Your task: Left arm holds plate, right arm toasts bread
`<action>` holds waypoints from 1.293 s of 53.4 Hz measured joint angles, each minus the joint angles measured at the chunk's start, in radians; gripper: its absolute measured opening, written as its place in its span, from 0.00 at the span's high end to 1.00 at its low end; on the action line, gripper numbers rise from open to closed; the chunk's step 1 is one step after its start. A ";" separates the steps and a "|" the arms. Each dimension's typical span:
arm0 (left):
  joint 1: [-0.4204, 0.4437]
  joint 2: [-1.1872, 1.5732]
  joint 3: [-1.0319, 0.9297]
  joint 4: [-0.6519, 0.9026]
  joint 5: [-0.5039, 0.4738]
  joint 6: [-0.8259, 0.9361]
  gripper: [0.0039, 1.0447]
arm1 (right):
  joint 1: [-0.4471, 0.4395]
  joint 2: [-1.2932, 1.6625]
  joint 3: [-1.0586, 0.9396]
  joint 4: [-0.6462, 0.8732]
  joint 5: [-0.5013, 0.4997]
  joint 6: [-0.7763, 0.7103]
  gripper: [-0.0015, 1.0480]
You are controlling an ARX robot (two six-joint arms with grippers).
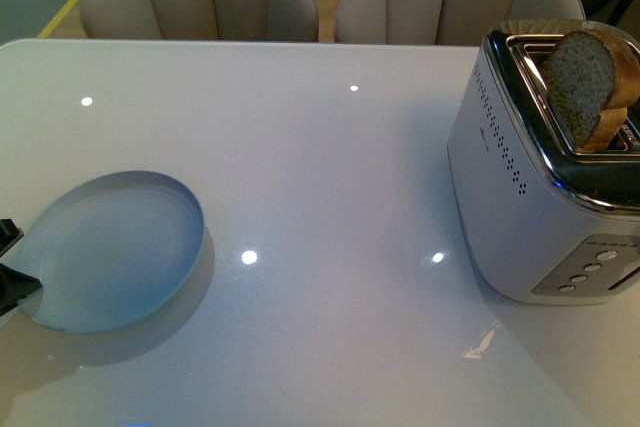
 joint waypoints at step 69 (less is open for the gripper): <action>-0.395 -1.164 -0.278 -0.101 -0.445 -0.167 0.17 | 0.000 0.000 0.000 0.000 0.000 0.000 0.09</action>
